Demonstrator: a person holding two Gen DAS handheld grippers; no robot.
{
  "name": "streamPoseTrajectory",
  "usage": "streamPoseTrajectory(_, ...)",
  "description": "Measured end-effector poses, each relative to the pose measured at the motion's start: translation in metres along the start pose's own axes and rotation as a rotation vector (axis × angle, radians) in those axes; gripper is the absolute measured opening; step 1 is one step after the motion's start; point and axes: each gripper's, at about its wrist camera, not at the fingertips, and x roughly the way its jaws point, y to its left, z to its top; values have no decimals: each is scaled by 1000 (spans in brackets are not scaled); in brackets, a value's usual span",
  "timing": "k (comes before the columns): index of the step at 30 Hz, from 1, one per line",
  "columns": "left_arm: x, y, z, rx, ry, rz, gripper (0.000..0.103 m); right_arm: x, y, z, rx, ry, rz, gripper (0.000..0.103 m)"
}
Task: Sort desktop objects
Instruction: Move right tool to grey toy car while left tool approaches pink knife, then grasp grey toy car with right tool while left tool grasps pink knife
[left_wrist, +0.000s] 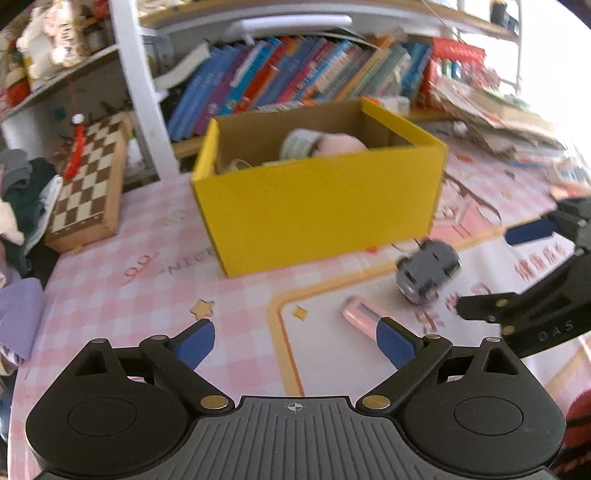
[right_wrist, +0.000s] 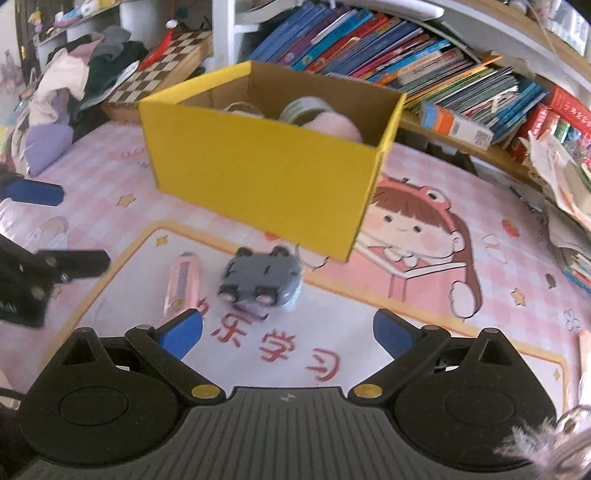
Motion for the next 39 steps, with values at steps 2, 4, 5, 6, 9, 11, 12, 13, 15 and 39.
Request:
streamPoseTrajectory(2, 1, -5, -3, 25, 11, -10, 97, 0, 3, -1, -8, 5, 7, 100)
streamPoseTrajectory(4, 1, -9, -4, 41, 20, -20, 99, 0, 6, -1, -17, 9, 13, 100)
streamPoseTrajectory(5, 1, -11, -4, 47, 24, -23, 99, 0, 7, -2, -18, 10, 15, 100)
streamPoseTrajectory(6, 2, -12, -5, 53, 28, -25, 99, -1, 7, -2, -16, 9, 14, 100)
streamPoseTrajectory(9, 2, -12, -4, 58, 34, -29, 100, -1, 5, -2, -5, 6, 10, 100)
streamPoseTrajectory(11, 3, -10, -4, 47, 37, -40, 100, -1, 4, -2, -1, 2, 8, 100)
streamPoseTrajectory(12, 3, -9, -4, 38, 38, -48, 101, -1, 4, -2, -1, -2, 9, 100)
streamPoseTrajectory(13, 4, -8, -4, 30, 39, -56, 102, -1, 4, -2, -1, -6, 9, 99)
streamPoseTrajectory(15, 5, -7, -4, 18, 40, -70, 103, -1, 3, -1, -3, -13, 11, 99)
streamPoseTrajectory(39, 33, -23, -1, 71, 54, -147, 101, 48, -6, 22, 1, 28, 92, 73)
